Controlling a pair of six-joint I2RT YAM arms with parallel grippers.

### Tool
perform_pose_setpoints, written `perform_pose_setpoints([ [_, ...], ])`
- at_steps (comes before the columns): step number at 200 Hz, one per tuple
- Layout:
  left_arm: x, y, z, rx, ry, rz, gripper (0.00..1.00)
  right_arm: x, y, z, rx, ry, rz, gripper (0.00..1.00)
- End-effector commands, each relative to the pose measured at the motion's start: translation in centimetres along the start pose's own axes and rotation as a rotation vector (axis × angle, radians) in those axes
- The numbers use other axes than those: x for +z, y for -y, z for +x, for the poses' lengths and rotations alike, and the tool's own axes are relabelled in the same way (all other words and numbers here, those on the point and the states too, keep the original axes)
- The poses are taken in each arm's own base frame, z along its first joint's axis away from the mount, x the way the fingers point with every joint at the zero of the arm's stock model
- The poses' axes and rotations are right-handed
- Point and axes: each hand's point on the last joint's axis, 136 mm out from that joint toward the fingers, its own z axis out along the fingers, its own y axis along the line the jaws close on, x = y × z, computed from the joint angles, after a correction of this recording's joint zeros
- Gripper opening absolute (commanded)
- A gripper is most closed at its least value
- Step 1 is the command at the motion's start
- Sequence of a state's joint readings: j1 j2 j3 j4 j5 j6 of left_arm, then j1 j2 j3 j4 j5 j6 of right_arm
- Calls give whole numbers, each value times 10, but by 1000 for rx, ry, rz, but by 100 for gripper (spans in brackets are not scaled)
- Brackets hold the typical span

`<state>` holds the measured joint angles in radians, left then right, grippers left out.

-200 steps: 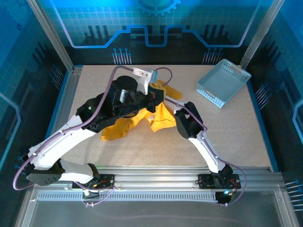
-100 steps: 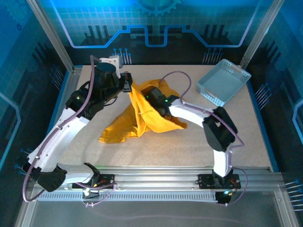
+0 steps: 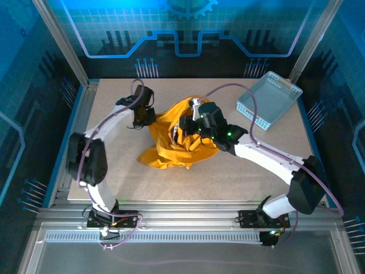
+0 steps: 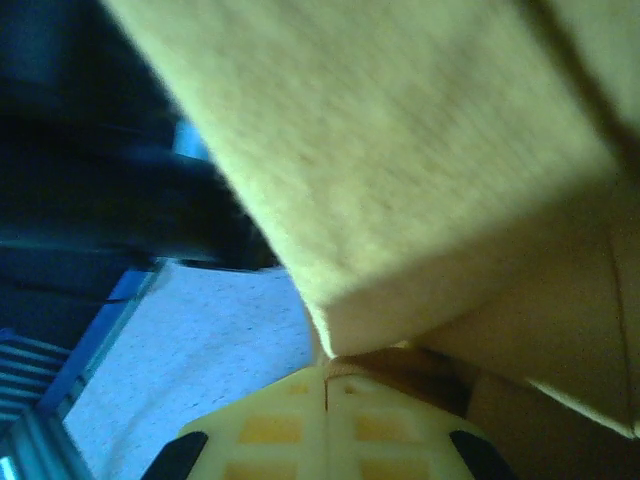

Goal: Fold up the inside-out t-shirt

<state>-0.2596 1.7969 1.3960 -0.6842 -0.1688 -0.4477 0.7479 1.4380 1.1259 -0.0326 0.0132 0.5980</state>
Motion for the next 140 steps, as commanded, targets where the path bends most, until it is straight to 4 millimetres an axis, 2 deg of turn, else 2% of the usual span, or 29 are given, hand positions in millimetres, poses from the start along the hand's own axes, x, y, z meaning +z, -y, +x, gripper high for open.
perform_pose_setpoints([
  [1, 27, -12, 26, -33, -133, -45, 0, -23, -48, -22, -104, 92, -209, 0],
  [17, 31, -5, 35, -30, -164, 8, 0, -21, -43, -16, -106, 79, -202, 0],
  [23, 26, 2, 36, -26, -151, 55, 7, -17, -39, -11, -105, 63, -197, 0],
  [40, -4, 19, 33, -21, -47, 204, 27, -5, -29, 7, -115, 13, -175, 0],
  [48, -25, 25, 31, -25, 21, 280, 36, 0, -24, 13, -113, 0, -166, 0],
  [73, -70, 28, 34, -47, 139, 407, 47, 0, -23, 17, -114, -3, -176, 0],
  [92, -92, 33, 52, -17, 166, 458, 55, -11, -27, 8, -132, 24, -179, 0],
  [117, -126, 61, 84, 115, 204, 553, 65, -22, -29, 0, -147, 39, -169, 0],
  [129, -134, 74, 99, 176, 203, 586, 69, -26, -31, -1, -142, 40, -175, 0],
  [140, -134, 79, 108, 207, 196, 573, 71, -29, -34, -1, -139, 43, -185, 0],
])
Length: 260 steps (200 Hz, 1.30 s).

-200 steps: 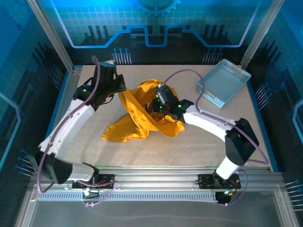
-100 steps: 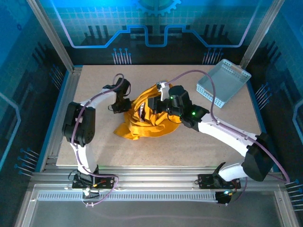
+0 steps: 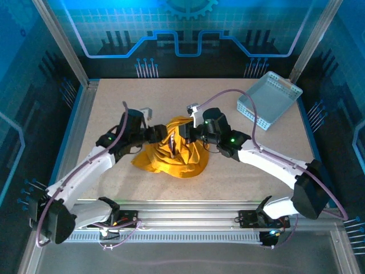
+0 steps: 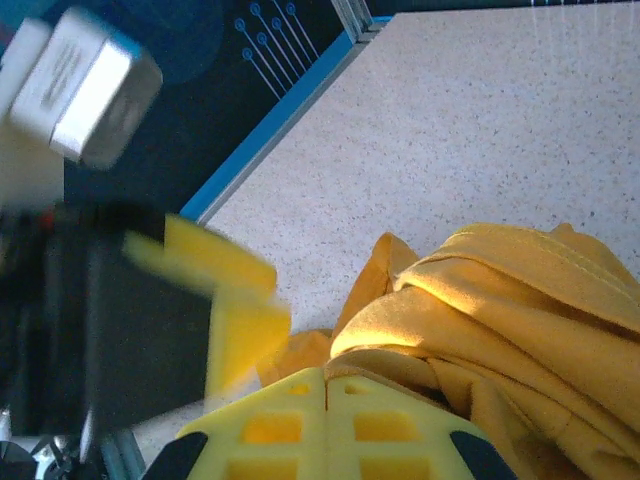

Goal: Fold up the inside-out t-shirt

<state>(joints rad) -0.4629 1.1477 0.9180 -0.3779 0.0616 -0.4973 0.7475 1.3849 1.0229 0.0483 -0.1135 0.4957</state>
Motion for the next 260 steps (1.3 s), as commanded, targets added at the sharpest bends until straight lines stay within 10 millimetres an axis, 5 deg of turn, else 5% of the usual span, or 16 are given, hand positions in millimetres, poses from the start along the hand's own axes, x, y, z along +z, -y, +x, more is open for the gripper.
perform_pose_setpoints([
  [1, 2, 17, 21, 64, -38, 33, 71, -19, -21, -25, -38, 75, -56, 0],
  [38, 29, 16, 41, 91, -135, 0, 65, -27, -29, -28, -42, 93, -62, 0],
  [65, 35, -1, 31, 106, -127, -137, 28, -35, -23, -29, -59, 95, -10, 0],
  [91, 7, -5, -5, 33, -4, -92, 0, -58, 16, -30, -74, 89, 161, 0],
  [122, -49, -30, -56, -177, 201, 33, 0, -113, 82, -33, 84, 189, 250, 0],
  [138, -60, -39, -63, -220, 232, 55, 0, -129, 110, -11, 148, 177, 311, 0],
  [157, -42, -47, -54, -283, 155, 76, 0, -131, 128, 18, 205, 133, 345, 0],
  [185, 4, -94, -19, -364, -28, -95, 0, -132, 167, 71, 345, 55, 497, 0],
  [211, 42, -112, 8, -372, -217, -165, 0, -131, 191, 104, 418, -32, 607, 0],
  [239, 59, -99, 8, -308, -262, -160, 0, -127, 190, 97, 321, -138, 701, 50],
  [260, 65, -84, -2, -283, -253, -140, 0, -119, 162, 71, 106, -158, 743, 69],
])
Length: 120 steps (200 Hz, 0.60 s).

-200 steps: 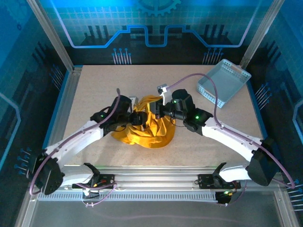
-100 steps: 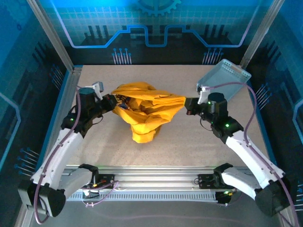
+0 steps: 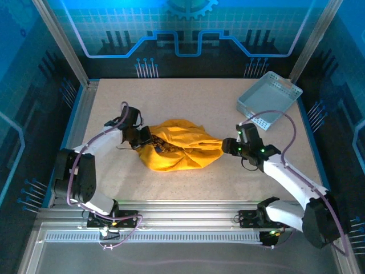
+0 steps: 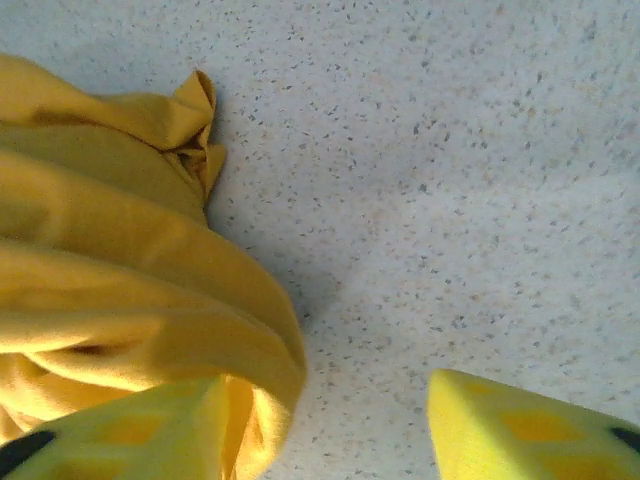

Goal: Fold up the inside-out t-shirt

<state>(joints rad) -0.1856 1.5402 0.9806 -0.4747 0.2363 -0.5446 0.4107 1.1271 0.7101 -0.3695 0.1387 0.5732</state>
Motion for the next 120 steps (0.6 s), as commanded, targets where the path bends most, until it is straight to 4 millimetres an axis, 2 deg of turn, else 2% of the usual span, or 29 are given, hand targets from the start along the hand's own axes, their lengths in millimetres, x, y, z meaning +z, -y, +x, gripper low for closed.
perform_pose_setpoints([
  [1, -16, 38, -15, 83, 40, 66, 0, -26, -29, -28, -190, 92, 80, 69],
  [6, -17, 40, -16, 85, 45, 66, 0, -26, -40, -24, -238, 83, 64, 70],
  [9, -17, 42, -17, 88, 47, 68, 0, -31, -53, -30, -256, 100, 36, 70],
  [13, -18, 44, -17, 92, 50, 70, 0, -33, -67, -29, -288, 100, 1, 71],
  [21, -19, 46, -19, 93, 56, 75, 0, -34, -96, -21, -349, 86, -67, 71],
  [28, -20, 48, -20, 92, 61, 78, 0, -34, -113, -12, -384, 74, -100, 71],
  [44, -23, 51, -21, 94, 68, 84, 0, -25, -144, 12, -436, 23, -150, 71],
  [55, -24, 53, -22, 96, 69, 87, 0, -10, -157, 32, -440, -33, -177, 68],
  [70, -24, 54, -20, 101, 66, 89, 0, 9, -172, 50, -433, -91, -202, 64],
  [83, -23, 54, -18, 103, 62, 88, 0, 23, -179, 56, -430, -115, -186, 62],
  [100, -22, 54, -16, 104, 59, 86, 0, 40, -183, 54, -424, -116, -138, 59],
  [120, -22, 54, -13, 107, 57, 88, 0, 58, -171, 43, -417, -91, -25, 57],
])
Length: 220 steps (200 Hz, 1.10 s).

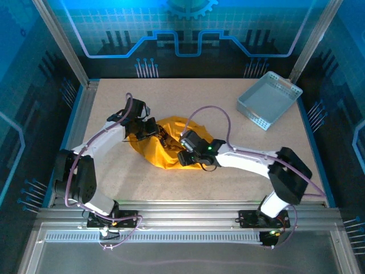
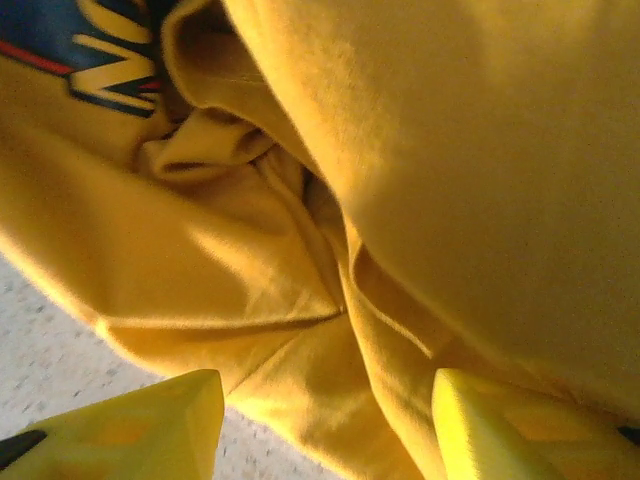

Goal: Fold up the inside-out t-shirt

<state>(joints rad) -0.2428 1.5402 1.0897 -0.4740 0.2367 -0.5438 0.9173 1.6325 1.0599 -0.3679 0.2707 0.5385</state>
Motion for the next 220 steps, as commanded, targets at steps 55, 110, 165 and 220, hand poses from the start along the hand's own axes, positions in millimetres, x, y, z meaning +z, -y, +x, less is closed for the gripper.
perform_pose_setpoints([
  [55, -5, 7, 8, 28, -8, 14, 0, 26, 33, -40, 54, 54, 207, 51],
  [110, -9, 9, 9, 38, -3, 16, 0, 28, 35, -54, 73, 56, 184, 8],
  [165, -29, 4, -35, 28, 97, -48, 0, -117, 7, -88, 124, 234, -130, 0],
  [220, -5, -5, -67, 61, 29, -217, 25, -202, 39, -94, 349, 372, -312, 0],
])
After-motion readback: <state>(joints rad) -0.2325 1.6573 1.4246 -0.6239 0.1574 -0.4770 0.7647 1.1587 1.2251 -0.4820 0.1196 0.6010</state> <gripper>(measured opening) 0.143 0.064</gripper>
